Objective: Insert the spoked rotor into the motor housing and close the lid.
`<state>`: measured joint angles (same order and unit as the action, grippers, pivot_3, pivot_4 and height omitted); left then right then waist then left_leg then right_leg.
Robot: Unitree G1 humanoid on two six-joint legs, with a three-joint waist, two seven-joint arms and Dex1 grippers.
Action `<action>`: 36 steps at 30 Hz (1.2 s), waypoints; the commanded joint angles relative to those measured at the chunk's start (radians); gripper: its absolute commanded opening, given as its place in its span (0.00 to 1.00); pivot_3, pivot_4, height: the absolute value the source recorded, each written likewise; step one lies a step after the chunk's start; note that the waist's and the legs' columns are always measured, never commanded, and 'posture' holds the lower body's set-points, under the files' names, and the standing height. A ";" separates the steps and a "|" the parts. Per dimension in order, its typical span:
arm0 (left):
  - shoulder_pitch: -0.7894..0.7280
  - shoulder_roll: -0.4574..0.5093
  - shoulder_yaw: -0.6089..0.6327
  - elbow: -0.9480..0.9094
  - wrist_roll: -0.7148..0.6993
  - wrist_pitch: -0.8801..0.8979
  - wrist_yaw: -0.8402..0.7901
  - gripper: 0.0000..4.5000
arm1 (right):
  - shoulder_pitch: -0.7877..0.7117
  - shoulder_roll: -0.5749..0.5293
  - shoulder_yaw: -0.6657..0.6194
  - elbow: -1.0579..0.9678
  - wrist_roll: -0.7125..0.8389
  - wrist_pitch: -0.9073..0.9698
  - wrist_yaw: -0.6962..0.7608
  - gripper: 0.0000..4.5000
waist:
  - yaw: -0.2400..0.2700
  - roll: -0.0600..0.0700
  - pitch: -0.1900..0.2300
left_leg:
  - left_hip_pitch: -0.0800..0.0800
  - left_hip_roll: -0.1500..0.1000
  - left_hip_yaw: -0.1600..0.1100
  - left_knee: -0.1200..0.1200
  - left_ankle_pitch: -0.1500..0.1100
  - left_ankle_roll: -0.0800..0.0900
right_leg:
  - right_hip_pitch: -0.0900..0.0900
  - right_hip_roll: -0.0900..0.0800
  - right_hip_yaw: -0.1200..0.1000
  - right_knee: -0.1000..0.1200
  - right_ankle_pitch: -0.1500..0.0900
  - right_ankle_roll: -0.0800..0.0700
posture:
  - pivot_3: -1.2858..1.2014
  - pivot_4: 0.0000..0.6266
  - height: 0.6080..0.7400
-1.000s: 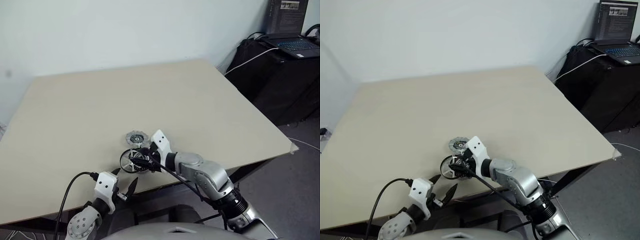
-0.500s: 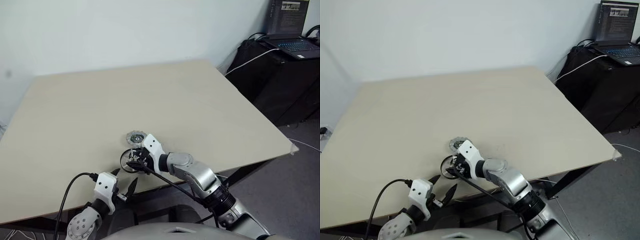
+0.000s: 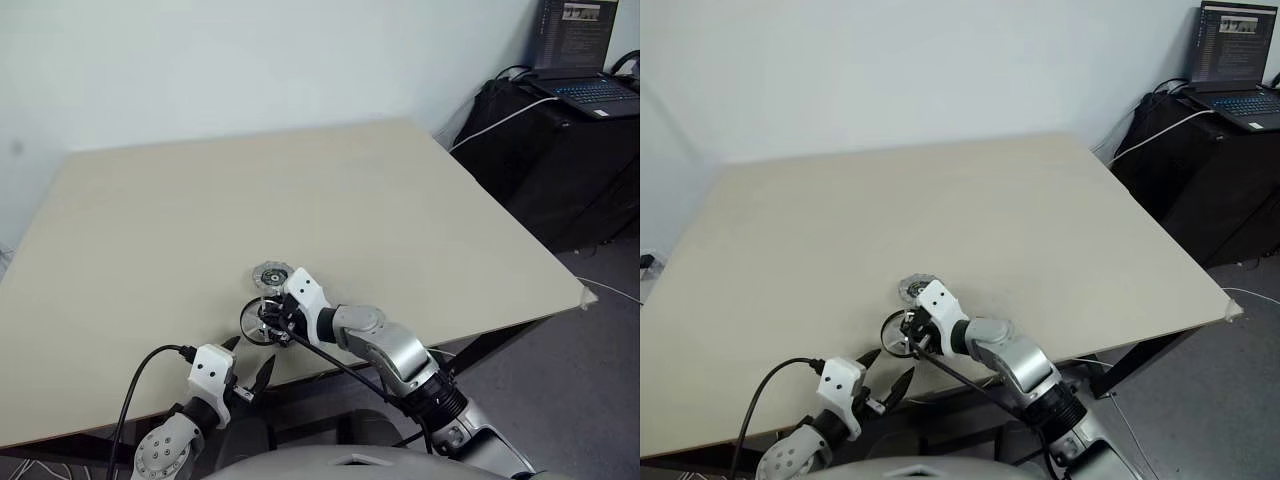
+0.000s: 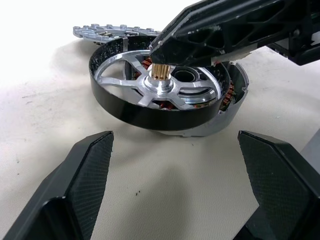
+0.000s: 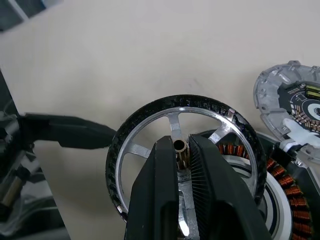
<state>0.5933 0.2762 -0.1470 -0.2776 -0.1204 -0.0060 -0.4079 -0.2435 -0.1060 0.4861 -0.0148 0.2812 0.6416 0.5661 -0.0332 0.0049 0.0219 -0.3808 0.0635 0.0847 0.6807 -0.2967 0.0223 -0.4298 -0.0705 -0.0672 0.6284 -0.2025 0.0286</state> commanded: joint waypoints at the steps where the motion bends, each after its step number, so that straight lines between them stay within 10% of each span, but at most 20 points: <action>1: 0.001 -0.004 0.004 -0.020 -0.008 -0.018 0.000 0.94 | 0.003 0.065 -0.142 -0.106 0.179 0.095 0.025 0.02 | 0.000 0.000 0.000 | 0.000 0.000 0.000 0.000 0.000 0.000 | 0.000 0.000 0.000 0.000 0.000 0.000 | 0.52 0.00 1.00; 9: -0.008 -0.026 0.017 -0.066 -0.077 -0.017 -0.010 0.94 | 0.021 0.259 -0.507 -0.153 0.627 0.312 -0.154 0.02 | 0.009 -0.001 0.000 | 0.000 0.000 0.000 0.000 0.000 0.000 | 0.000 -0.001 0.000 0.000 0.000 0.000 | 0.52 0.00 1.00; 36: -0.064 -0.220 0.091 -0.264 -0.837 0.319 -0.006 0.94 | 0.077 0.257 -0.588 -0.111 0.925 0.336 -0.397 0.02 | -0.004 0.001 -0.001 | 0.000 0.000 0.000 0.002 0.000 0.001 | 0.002 0.003 0.005 0.000 0.001 0.002 | 0.52 0.00 1.00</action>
<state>0.5343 0.0637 -0.0453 -0.4789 -0.9262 0.3064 -0.3985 -0.1490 0.0632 -0.1118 -0.1022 1.1787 0.9915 0.1904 -0.0368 0.0060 0.0212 -0.3812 0.0632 0.0845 0.6828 -0.2972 0.0229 -0.4272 -0.0672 -0.0618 0.6283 -0.2013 0.0304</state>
